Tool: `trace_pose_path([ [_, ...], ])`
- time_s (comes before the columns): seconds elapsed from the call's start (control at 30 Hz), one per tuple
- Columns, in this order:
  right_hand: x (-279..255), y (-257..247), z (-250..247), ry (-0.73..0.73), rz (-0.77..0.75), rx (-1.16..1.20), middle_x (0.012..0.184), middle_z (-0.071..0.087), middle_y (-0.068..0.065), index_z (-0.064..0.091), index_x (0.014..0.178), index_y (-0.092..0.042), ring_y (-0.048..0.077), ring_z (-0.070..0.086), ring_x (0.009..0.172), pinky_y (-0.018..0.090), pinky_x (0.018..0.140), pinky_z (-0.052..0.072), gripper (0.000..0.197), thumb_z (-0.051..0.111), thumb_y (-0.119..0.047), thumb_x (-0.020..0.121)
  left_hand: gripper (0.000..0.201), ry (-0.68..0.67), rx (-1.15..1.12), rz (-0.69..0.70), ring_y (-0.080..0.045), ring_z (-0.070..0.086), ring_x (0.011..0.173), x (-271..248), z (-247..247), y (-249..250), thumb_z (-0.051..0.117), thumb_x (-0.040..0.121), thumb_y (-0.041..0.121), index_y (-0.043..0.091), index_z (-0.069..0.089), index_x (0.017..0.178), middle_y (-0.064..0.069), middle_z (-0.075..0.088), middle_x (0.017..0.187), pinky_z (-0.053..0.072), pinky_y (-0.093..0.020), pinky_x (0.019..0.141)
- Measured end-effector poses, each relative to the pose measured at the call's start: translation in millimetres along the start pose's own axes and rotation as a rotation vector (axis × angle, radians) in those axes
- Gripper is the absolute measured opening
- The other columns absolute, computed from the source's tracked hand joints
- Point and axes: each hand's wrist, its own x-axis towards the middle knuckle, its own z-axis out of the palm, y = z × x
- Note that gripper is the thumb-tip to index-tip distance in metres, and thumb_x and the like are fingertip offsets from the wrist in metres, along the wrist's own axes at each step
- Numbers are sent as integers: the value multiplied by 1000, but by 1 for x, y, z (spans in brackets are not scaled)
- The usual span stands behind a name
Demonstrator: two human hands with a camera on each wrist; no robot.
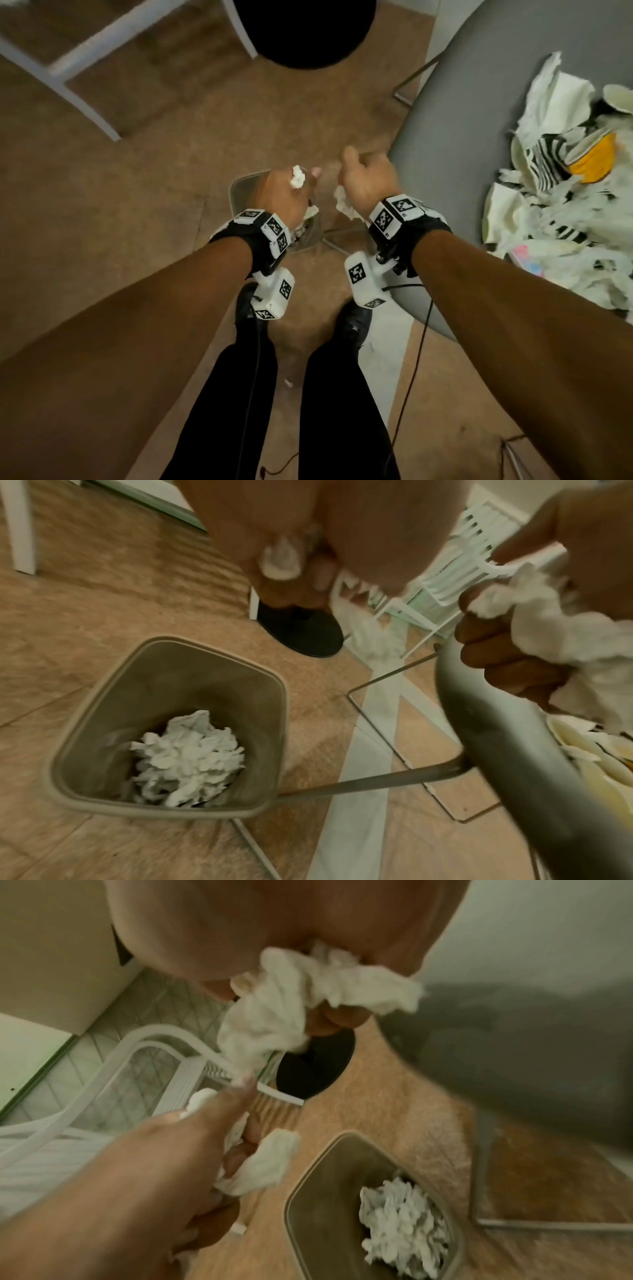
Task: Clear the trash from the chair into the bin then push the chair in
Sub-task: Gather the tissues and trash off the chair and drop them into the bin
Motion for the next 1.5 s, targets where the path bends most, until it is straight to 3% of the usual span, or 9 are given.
trace_pose_path([
  [0.2,2,-14,85,-28,-69,-10,47,42,-2,39,49,-15,10,37,40,19,37,27,52,42,-22,100,64,43,-75,-85,-28,59,56,21,6,-70,26,103,48,8,61,66,-10,62,61,47,-37,53],
  [0.33,11,-5,137,-121,87,76,79,63,-1,58,80,-18,9,60,71,21,64,49,29,52,-45,88,41,14,-203,-211,-26,60,69,31,13,-101,38,101,42,14,59,80,-5,65,76,40,-29,62],
  [0.43,32,15,166,-165,224,51,124,61,14,59,119,-16,32,60,109,47,96,51,62,43,-53,72,31,-97,-472,-409,-25,58,98,42,22,-123,52,90,36,17,46,114,-6,61,113,46,-36,86],
  [0.6,45,41,176,-292,275,-164,145,49,15,31,150,-13,35,53,127,32,92,44,57,45,-21,95,60,-315,-451,-486,-31,57,115,57,29,-147,57,83,12,8,38,140,-11,55,131,49,-43,97],
  [0.7,49,47,175,-320,242,-181,140,57,13,41,148,-15,30,62,111,27,84,41,53,44,-20,96,84,-397,-465,-502,-30,59,109,57,27,-148,52,72,23,27,26,152,-9,54,136,53,-48,92],
  [0.83,42,40,159,-343,209,-191,123,67,20,64,126,-4,36,64,110,33,91,50,36,45,-18,98,51,-383,-294,-402,-29,60,112,53,15,-130,52,88,20,16,51,140,-13,59,134,48,-34,88],
  [1.07,19,18,78,-274,150,83,94,75,13,66,73,-24,35,71,94,50,90,58,21,56,-14,89,22,-287,74,-176,-19,53,73,37,-8,-57,51,93,24,22,63,112,-1,61,95,40,-24,63],
  [1.37,-15,63,-158,18,97,378,81,64,9,58,82,-16,13,59,62,13,49,45,30,41,4,95,34,-335,199,286,-27,62,108,6,40,134,56,84,17,19,60,118,-5,66,118,49,-34,94],
  [1.5,-27,132,-249,243,163,217,89,73,-1,65,90,-24,19,65,78,30,70,54,20,47,-18,85,51,-432,283,597,-27,48,120,-25,102,211,64,80,36,22,53,128,-6,55,125,42,-38,102],
])
